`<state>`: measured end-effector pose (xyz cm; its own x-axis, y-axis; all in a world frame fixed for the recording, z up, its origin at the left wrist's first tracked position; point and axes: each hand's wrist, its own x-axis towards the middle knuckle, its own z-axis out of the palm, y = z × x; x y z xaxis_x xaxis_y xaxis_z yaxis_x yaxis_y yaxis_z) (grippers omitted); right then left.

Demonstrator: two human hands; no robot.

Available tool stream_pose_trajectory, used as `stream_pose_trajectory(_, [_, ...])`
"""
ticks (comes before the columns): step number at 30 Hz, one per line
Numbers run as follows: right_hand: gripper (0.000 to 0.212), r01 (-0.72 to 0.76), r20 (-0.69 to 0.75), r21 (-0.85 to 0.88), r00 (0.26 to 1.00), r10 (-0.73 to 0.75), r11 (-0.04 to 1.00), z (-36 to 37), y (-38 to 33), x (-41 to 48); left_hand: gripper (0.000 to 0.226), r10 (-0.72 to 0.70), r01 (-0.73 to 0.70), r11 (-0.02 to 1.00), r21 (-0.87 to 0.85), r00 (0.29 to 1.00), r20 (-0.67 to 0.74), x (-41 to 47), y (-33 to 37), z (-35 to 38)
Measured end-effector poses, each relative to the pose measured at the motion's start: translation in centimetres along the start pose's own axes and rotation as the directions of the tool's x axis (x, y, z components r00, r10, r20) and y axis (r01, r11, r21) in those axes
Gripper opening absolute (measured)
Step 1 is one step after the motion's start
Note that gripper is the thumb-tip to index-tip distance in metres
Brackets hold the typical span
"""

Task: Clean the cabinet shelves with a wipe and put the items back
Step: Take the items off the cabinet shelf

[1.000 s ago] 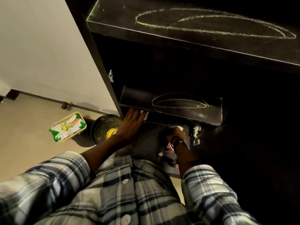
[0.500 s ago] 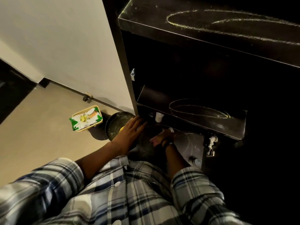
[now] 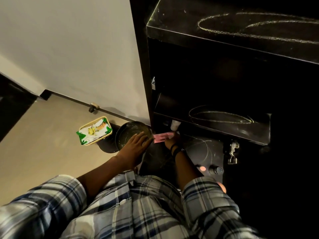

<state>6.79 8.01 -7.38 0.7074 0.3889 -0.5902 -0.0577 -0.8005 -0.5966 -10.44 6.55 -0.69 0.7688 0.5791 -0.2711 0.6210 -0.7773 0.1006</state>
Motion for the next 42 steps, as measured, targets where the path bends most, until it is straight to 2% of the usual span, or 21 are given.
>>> stream_pose_trajectory(1, [0.044, 0.099, 0.095, 0.039, 0.990, -0.103, 0.994, -2.2, -0.3, -1.1, 0.093, -0.004, 0.005, 1.000, -0.007, 1.000, 0.029, 0.0, 0.0, 0.0])
stream_pose_trajectory(3, [0.043, 0.180, 0.280, -0.043, 0.946, -0.161, 0.983, -3.9, -0.8, -2.4, 0.085, 0.015, -0.016, 0.999, 0.029, 0.998, 0.060, 0.4, 0.2, 0.0])
stream_pose_trajectory(5, [0.036, 0.234, 0.225, -0.114, 0.953, -0.204, 0.966, -7.1, 0.0, -2.6, 0.070, 0.057, -0.061, 0.997, 0.039, 0.994, 0.093, 1.2, 1.1, -0.3])
stream_pose_trajectory(7, [0.027, 0.200, 0.133, -0.168, 0.975, -0.178, 0.965, -8.3, 1.0, -2.8, 0.053, 0.133, -0.135, 0.989, 0.065, 0.991, 0.033, 2.2, 1.9, -0.1])
stream_pose_trajectory(9, [0.026, 0.225, 0.085, -0.253, 0.974, -0.210, 0.941, -10.4, 1.4, -3.8, 0.058, 0.164, -0.164, 0.986, 0.013, 0.986, 0.020, 3.1, 3.4, -0.3])
stream_pose_trajectory(11, [0.026, 0.262, 0.029, -0.347, 0.963, -0.269, 0.900, -12.6, 2.4, -3.9, 0.067, 0.197, -0.188, 0.971, -0.150, 0.979, 0.044, 4.2, 5.6, -0.4])
stream_pose_trajectory(14, [0.024, 0.335, 0.073, -0.485, 0.936, -0.344, 0.808, -15.0, 4.0, -4.7, 0.069, 0.198, -0.163, 0.962, -0.217, 0.968, 0.151, 5.5, 9.0, 0.1])
stream_pose_trajectory(18, [0.018, 0.374, 0.170, -0.508, 0.927, -0.335, 0.776, -17.3, 6.0, -5.3, 0.063, 0.181, -0.116, 0.942, -0.316, 0.966, 0.184, 6.7, 12.7, 0.2])
stream_pose_trajectory(21, [0.025, 0.378, 0.227, -0.529, 0.926, -0.303, 0.759, -18.3, 7.3, -4.9, 0.059, 0.187, -0.109, 0.927, -0.360, 0.964, 0.188, 7.3, 14.5, 0.1])
stream_pose_trajectory(25, [0.026, 0.403, 0.238, -0.568, 0.915, -0.326, 0.717, -19.3, 7.9, -4.8, 0.053, 0.162, -0.061, 0.921, -0.384, 0.957, 0.238, 8.5, 15.8, 0.7])
stream_pose_trajectory(32, [0.024, 0.467, 0.297, -0.645, 0.883, -0.364, 0.605, -19.5, 8.6, -3.5, 0.036, 0.100, -0.007, 0.954, -0.298, 0.949, 0.298, 10.0, 16.5, 1.5])
stream_pose_trajectory(36, [0.030, 0.479, 0.308, -0.640, 0.876, -0.370, 0.601, -19.3, 8.8, -3.0, 0.029, 0.087, -0.006, 0.968, -0.249, 0.945, 0.315, 10.0, 17.3, 1.4])
stream_pose_trajectory(42, [0.022, 0.509, 0.334, -0.634, 0.859, -0.387, 0.582, -17.4, 7.4, -2.6, 0.026, 0.001, 0.103, 0.925, -0.366, 0.962, 0.273, 9.6, 13.6, 0.5])
